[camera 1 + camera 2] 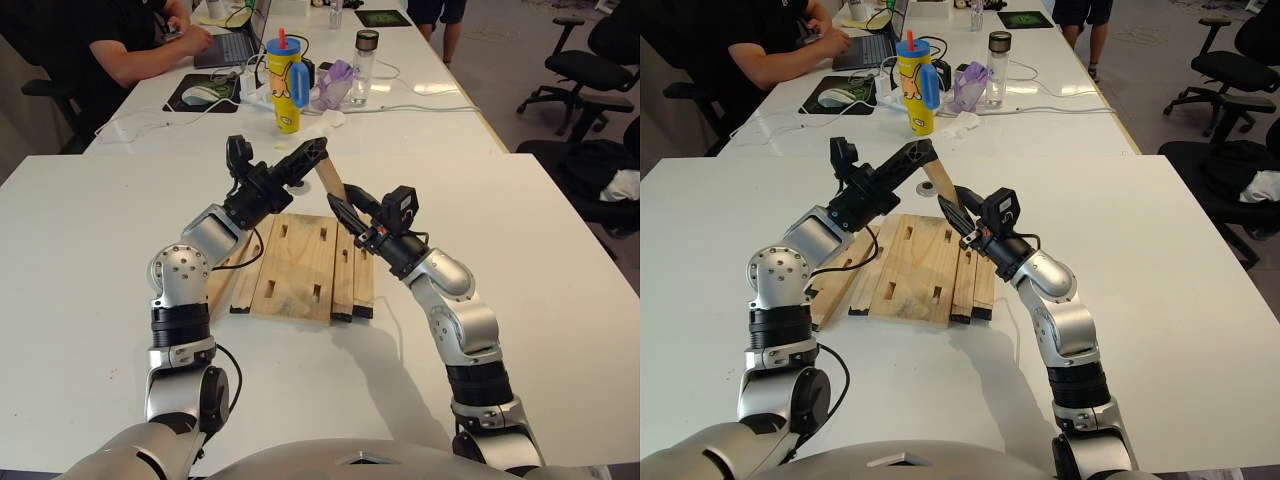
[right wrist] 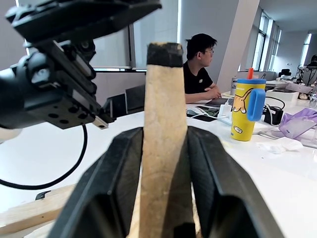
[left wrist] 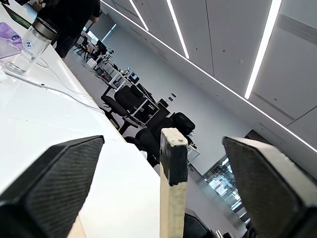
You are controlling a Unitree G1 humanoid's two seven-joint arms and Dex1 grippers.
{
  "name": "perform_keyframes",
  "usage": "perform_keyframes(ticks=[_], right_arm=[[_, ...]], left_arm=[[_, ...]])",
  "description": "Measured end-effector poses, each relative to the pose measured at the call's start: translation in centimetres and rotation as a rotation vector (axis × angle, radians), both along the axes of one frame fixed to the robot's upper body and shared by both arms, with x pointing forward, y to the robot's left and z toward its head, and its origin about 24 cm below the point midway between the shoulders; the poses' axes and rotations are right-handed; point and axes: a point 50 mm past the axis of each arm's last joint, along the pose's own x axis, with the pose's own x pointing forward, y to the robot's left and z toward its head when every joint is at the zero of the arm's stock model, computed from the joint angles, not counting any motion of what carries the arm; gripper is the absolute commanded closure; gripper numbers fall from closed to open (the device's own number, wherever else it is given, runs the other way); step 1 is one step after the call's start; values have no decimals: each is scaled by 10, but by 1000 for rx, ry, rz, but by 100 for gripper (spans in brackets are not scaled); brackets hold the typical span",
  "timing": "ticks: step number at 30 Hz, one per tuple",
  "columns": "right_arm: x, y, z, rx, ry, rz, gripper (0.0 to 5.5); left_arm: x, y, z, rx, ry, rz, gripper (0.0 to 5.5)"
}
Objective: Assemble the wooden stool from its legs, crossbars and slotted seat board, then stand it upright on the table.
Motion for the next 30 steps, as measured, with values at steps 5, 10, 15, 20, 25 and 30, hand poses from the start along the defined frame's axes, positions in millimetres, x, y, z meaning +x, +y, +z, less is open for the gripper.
perform_keyframes(ticks=[5,10,15,20,25,30], right_arm=[[-1,1,0,-26,-21,3,418],[-1,3,-1,-70,-45,4,418],[-1,2,-1,-101,-62,-7,418],[0,1,-3,-109,-62,-13,418],[0,1,-4,-112,-57,-17,418],[1,1,-7,-116,-44,-14,382]], left_arm=[[0,-1,0,16,8,-10,236],[-1,-5,-1,33,16,-35,310],[-1,-4,-1,45,15,-33,377],[-1,-4,-2,55,16,-35,445],[0,-4,-4,74,16,-38,505],[1,-4,-6,100,10,-34,505]])
